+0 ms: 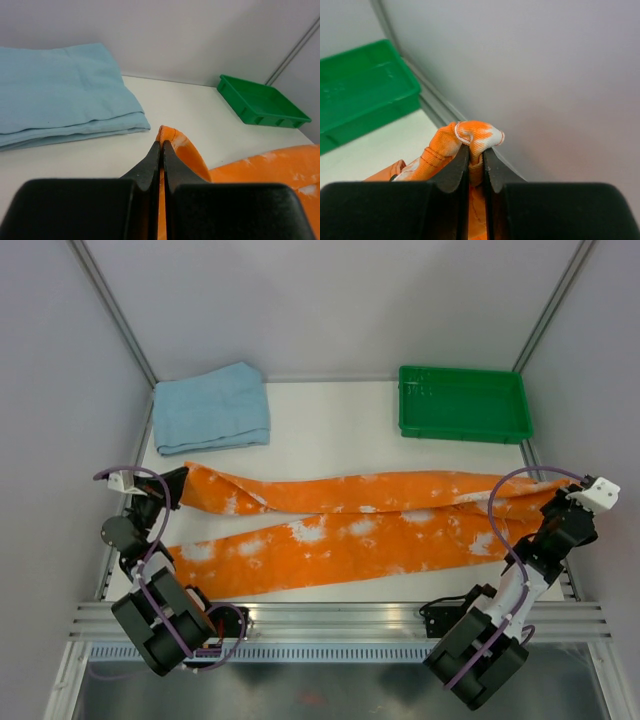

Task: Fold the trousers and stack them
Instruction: Fold the trousers

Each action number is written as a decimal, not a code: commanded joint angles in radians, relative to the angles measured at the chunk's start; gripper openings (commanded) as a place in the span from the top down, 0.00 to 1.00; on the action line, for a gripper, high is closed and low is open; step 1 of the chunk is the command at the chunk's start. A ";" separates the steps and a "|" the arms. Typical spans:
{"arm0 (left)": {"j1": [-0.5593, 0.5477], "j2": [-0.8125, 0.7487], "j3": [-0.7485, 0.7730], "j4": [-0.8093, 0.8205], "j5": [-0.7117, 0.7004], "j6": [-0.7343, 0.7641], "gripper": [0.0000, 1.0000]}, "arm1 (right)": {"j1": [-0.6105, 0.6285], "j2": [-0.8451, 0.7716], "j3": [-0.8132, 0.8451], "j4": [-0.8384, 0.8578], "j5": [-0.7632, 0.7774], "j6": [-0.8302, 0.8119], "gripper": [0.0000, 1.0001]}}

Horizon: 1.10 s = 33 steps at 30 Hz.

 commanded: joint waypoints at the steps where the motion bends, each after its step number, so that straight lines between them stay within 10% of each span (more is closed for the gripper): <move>1: -0.006 -0.023 0.019 -0.114 -0.071 0.085 0.98 | 0.011 -0.017 0.075 -0.071 0.209 -0.103 1.00; 6: -0.007 -0.040 0.030 -0.168 -0.123 0.105 0.98 | 0.039 0.047 0.046 0.089 0.003 -0.064 1.00; 23: 0.143 -0.216 0.012 -0.433 -0.143 0.195 0.98 | -0.040 0.063 -0.049 0.059 0.407 0.093 0.95; 28: 0.145 -0.435 0.024 -0.729 -0.330 0.401 0.98 | -0.041 0.052 -0.024 -0.029 0.447 0.046 0.61; 30: 0.143 -0.564 0.022 -0.791 -0.381 0.520 0.98 | -0.041 0.043 -0.014 -0.029 0.390 0.107 0.32; 33: 0.143 -0.606 0.045 -0.967 -0.227 0.689 0.98 | -0.041 0.032 0.008 -0.003 0.320 0.149 0.12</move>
